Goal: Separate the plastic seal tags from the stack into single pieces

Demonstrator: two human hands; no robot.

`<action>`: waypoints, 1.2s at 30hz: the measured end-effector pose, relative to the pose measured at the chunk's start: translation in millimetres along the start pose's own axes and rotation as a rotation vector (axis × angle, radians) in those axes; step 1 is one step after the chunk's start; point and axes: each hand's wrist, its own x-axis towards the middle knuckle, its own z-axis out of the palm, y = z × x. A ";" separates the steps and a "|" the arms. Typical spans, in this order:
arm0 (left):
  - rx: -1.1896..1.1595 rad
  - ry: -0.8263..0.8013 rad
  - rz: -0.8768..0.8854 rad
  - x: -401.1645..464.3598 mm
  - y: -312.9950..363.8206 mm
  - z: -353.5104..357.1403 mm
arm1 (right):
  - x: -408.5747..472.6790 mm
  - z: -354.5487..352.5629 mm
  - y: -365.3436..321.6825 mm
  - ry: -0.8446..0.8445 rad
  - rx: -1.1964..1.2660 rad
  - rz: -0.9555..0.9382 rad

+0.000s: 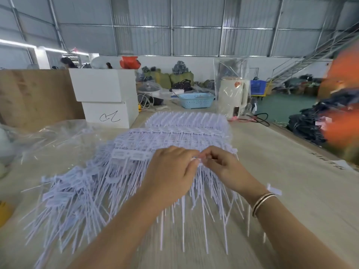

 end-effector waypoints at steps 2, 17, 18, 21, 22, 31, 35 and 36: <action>0.006 0.016 -0.056 0.4 1.9 10.6 | -0.9 9.1 -5.1 -0.028 0.012 -0.049; -0.564 -0.010 -0.300 -14.2 -28.4 34.1 | -5.3 19.2 -8.7 -0.270 -0.109 0.071; -0.607 -0.033 -0.316 -14.3 -29.5 33.6 | -5.1 20.9 -8.6 -0.253 -0.093 0.068; -0.681 -0.062 -0.339 -14.1 -30.4 31.0 | -5.7 25.9 -9.6 -0.194 -0.045 0.062; -0.709 -0.057 -0.349 -13.9 -30.2 30.1 | -5.9 27.2 -9.6 -0.171 -0.023 0.055; -0.941 0.023 -0.396 -15.4 -24.7 29.5 | -7.7 33.3 -11.9 -0.098 0.069 -0.017; -0.971 0.028 -0.409 -16.4 -24.7 31.1 | -7.6 32.7 -10.1 -0.094 0.046 -0.030; -0.977 0.029 -0.409 -16.4 -25.0 31.3 | -7.7 33.0 -9.5 -0.094 0.041 -0.034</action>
